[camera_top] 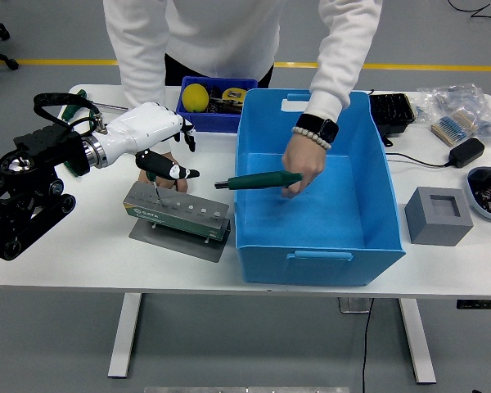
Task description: Lift tool from toolbox,place it in box,lift tool from toolbox,place it in box
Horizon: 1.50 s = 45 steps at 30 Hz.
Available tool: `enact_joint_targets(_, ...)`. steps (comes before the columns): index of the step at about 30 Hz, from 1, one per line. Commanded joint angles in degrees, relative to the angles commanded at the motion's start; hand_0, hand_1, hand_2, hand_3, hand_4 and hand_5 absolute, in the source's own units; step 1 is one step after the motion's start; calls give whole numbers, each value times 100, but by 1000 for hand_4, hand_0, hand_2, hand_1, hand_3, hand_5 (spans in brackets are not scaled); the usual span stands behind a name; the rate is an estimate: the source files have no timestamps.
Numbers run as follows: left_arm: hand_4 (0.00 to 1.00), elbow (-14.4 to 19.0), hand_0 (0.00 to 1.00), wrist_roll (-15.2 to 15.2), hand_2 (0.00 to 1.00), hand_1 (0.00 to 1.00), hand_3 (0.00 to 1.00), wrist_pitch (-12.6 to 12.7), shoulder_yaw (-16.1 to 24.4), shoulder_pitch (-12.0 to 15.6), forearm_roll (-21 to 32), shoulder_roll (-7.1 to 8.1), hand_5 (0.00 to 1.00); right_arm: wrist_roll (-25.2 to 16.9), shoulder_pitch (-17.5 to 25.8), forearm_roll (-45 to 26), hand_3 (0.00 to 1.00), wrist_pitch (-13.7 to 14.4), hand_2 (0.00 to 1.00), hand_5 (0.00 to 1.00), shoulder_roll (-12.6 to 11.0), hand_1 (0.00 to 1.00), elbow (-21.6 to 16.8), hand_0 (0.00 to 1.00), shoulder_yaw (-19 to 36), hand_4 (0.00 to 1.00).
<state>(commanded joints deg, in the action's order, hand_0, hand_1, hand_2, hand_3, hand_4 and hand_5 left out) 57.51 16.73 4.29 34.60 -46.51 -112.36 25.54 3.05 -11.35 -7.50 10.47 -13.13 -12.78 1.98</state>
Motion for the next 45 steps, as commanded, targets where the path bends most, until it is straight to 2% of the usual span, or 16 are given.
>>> enact_joint_targets(2, 851, -15, 570, -39, 595, 553, 461, -10, -46, 9, -45, 5, 634, 0, 2, -3, 589, 0, 749, 719, 0, 701, 0, 728, 3, 826)
enact_joint_targets(3, 834, -20, 569, -53, 573, 539, 359, -16, -60, 13, -56, 3, 666, 1, 2, -2, 589, 0, 749, 718, 0, 701, 0, 727, 4, 826)
enact_joint_targets(8, 834, -73, 569, -235, 573, 539, 359, -136, -200, 9, -188, -20, 666, 6, -1, 15, 589, -1, 749, 718, -1, 701, 0, 727, 5, 826)
enact_joint_targets(9, 812, -90, 568, -250, 535, 531, 319, -138, -232, 3, -218, -17, 713, 4, -2, 6, 590, -2, 750, 717, -3, 701, -1, 727, 0, 826)
enact_joint_targets(14, 812, -178, 568, -377, 535, 531, 319, -138, -399, -19, -413, 7, 713, -1, -6, -11, 590, -5, 750, 717, -10, 701, -3, 727, -12, 826)
enact_joint_targets(15, 813, -188, 565, -395, 474, 500, 301, -138, -416, -18, -431, 8, 713, -3, -5, -15, 589, -4, 749, 719, -9, 700, -2, 727, -14, 826)
enact_joint_targets(26, 810, -198, 559, -566, 434, 482, 282, -188, -539, 39, -688, 45, 737, 10, 24, 34, 590, 4, 751, 720, 9, 701, -2, 727, 21, 826)
enact_joint_targets(27, 824, -207, 556, -574, 402, 437, 278, -178, -547, 48, -714, 51, 754, 10, 26, 32, 589, 4, 752, 720, 11, 701, -3, 727, 19, 826)
enact_joint_targets(38, 825, -338, 554, -519, 397, 434, 260, -95, -556, 68, -830, 95, 770, 5, 40, 22, 588, 7, 752, 721, 19, 703, -5, 727, 17, 825)
enact_joint_targets(39, 807, -340, 554, -508, 289, 334, 170, -84, -553, 67, -831, 96, 775, 4, 40, 15, 589, 7, 754, 722, 19, 702, -5, 727, 14, 825)
enact_joint_targets(44, 807, -358, 554, -534, 289, 334, 170, -160, -535, 58, -831, 88, 775, -5, 28, -21, 589, 3, 754, 722, 17, 702, -3, 727, -12, 825)
enact_joint_targets(45, 796, -355, 547, -535, 236, 269, 135, -168, -532, 63, -829, 89, 788, -8, 28, -34, 587, 2, 753, 722, 17, 701, -2, 727, -19, 825)
